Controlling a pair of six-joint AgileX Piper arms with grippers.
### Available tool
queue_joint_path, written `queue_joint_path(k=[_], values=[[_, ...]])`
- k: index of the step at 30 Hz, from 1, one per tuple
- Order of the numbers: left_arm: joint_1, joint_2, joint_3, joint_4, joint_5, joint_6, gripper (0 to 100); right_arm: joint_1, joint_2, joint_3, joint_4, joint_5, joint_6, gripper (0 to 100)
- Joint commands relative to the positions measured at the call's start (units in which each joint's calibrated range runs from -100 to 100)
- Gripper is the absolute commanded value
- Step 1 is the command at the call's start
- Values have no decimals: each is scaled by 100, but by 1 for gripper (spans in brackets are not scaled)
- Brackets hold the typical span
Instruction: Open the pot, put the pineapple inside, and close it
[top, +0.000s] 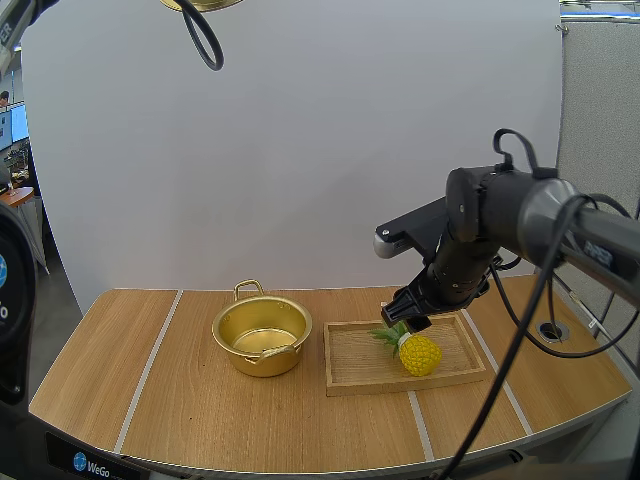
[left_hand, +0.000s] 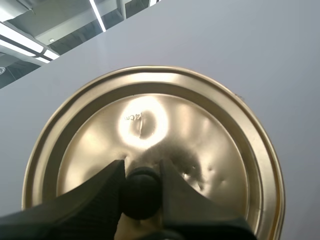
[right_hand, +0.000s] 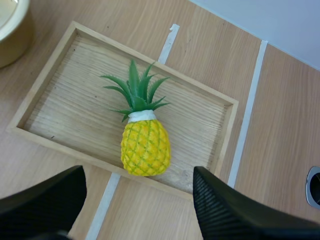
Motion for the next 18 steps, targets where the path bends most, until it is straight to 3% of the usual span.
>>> queue_joint_path(k=[1,5,12,18], values=[[-19,-13,-36,30,-239,-34,0,-23,191,-78,-67,-202,-130,100],[-19,-13,-36,30,-239,-34,0,-32,505,-321,-67,-204,-168,100],[-19,-13,-36,30,-239,-34,0,-436,823,-639,908,92,-1119,100],[-19,-13,-36,30,-239,-34,0,-604,1160,-653,1055,139,-1516,100]])
